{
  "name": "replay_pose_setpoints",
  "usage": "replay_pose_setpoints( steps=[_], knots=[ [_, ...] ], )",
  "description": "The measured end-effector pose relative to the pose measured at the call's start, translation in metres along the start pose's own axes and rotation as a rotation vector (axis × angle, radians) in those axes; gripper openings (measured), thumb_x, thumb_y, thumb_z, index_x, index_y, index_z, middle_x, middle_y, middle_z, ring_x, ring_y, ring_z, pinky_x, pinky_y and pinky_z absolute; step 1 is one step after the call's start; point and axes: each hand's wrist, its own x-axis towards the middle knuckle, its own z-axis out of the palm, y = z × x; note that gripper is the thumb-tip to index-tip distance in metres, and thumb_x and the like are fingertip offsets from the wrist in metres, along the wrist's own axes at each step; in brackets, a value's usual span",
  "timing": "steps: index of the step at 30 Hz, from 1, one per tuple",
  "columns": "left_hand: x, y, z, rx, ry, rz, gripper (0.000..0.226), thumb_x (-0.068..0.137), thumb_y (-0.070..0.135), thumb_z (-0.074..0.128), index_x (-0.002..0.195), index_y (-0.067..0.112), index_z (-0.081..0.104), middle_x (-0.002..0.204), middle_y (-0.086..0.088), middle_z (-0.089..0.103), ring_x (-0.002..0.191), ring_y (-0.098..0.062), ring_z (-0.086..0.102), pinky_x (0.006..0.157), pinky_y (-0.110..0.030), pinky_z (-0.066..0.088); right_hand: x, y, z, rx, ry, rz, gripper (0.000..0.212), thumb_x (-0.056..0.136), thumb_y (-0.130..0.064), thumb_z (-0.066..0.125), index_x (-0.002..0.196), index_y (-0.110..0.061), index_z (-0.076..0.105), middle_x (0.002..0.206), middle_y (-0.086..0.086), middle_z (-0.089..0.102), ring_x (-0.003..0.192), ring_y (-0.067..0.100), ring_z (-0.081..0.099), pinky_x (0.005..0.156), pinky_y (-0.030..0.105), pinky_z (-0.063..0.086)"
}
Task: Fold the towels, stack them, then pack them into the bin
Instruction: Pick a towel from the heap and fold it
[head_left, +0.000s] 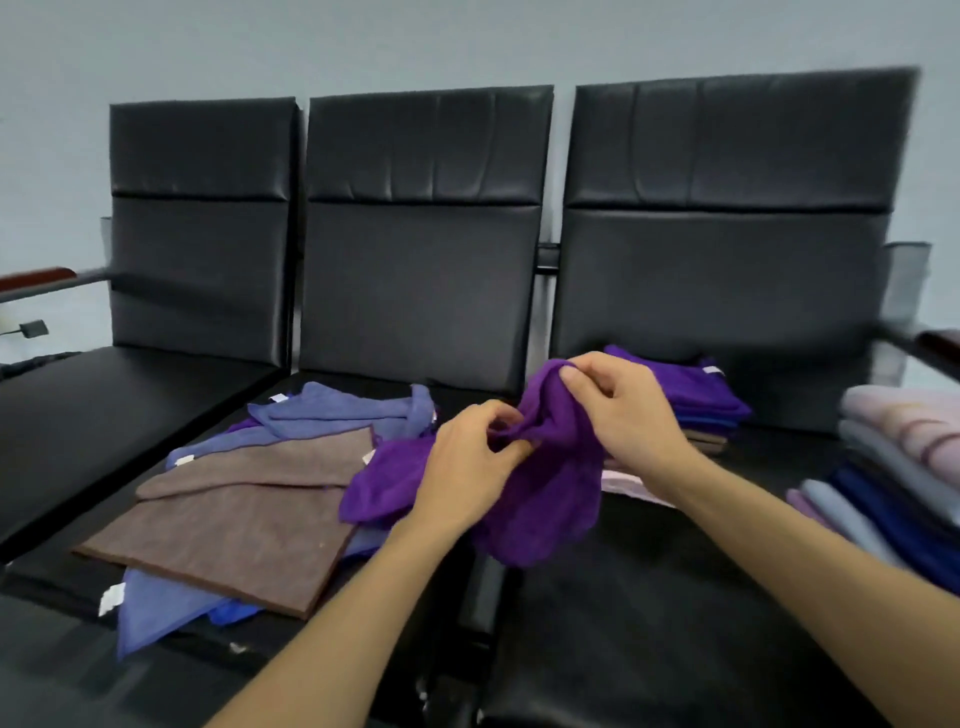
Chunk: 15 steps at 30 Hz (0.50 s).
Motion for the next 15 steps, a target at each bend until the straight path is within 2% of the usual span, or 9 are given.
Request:
replay_pose_setpoints(
  steps=[3,5,7,9,11,13,15],
  knots=[
    [-0.001,0.024,0.023,-0.059,-0.215,0.133,0.014,0.075,0.022,0.080,0.088,0.019,0.075,0.079,0.011,0.067,0.073,0.001,0.058,0.068,-0.012,0.042,-0.025,0.022,-0.053,-0.081,0.010,-0.008,0.026,0.094,-0.016,0.057,0.073,-0.031,0.062,0.070,-0.016,0.066,0.068,-0.003,0.057,0.069,0.020,0.046],
    [-0.002,0.034,0.038,-0.119,-0.341,0.137,0.008,0.078,0.016,0.077,0.080,0.023,0.075,0.068,0.009,0.066,0.060,0.000,0.053,0.061,-0.019,0.042,-0.043,0.036,-0.083,-0.125,-0.008,0.017,0.027,0.094,-0.016,0.058,0.074,-0.033,0.062,0.069,-0.020,0.065,0.067,-0.007,0.056,0.069,0.017,0.044],
    [0.000,0.042,0.052,-0.182,-0.398,0.122,0.015,0.084,0.012,0.071,0.076,0.025,0.069,0.062,0.003,0.064,0.052,-0.009,0.054,0.052,-0.022,0.041,-0.061,0.048,-0.109,-0.187,-0.025,0.041,0.027,0.093,-0.015,0.058,0.075,-0.035,0.061,0.069,-0.021,0.065,0.068,-0.011,0.055,0.069,0.014,0.043],
    [0.003,0.045,0.060,-0.238,-0.372,0.084,0.015,0.092,0.013,0.060,0.078,0.018,0.061,0.050,0.001,0.059,0.035,-0.012,0.048,0.039,-0.017,0.033,-0.076,0.056,-0.127,-0.226,-0.042,0.059,0.024,0.092,-0.018,0.061,0.074,-0.034,0.061,0.068,-0.018,0.064,0.066,-0.011,0.053,0.067,0.014,0.041],
    [0.005,0.047,0.068,-0.340,-0.299,0.024,0.018,0.099,0.015,0.048,0.082,0.013,0.053,0.043,-0.001,0.053,0.025,-0.013,0.042,0.031,-0.015,0.025,-0.092,0.062,-0.143,-0.228,-0.087,0.126,0.014,0.083,-0.034,0.071,0.072,-0.030,0.064,0.065,-0.011,0.064,0.063,-0.006,0.051,0.063,0.021,0.041],
    [0.009,0.051,0.075,-0.461,-0.223,-0.030,0.018,0.102,0.017,0.042,0.085,0.015,0.047,0.052,-0.015,0.051,0.028,-0.021,0.048,0.031,-0.018,0.030,-0.101,0.063,-0.156,-0.285,-0.208,0.169,0.025,0.067,-0.048,0.080,0.073,-0.029,0.066,0.064,-0.009,0.065,0.061,-0.004,0.050,0.060,0.023,0.042],
    [0.014,0.051,0.074,-0.538,-0.096,-0.063,0.019,0.103,0.019,0.038,0.085,0.017,0.044,0.056,-0.019,0.048,0.032,-0.024,0.053,0.031,-0.021,0.034,-0.103,0.056,-0.161,-0.403,-0.347,0.149,0.027,0.061,-0.039,0.086,0.075,-0.033,0.064,0.063,-0.015,0.063,0.059,-0.009,0.053,0.057,0.012,0.039]
  ],
)
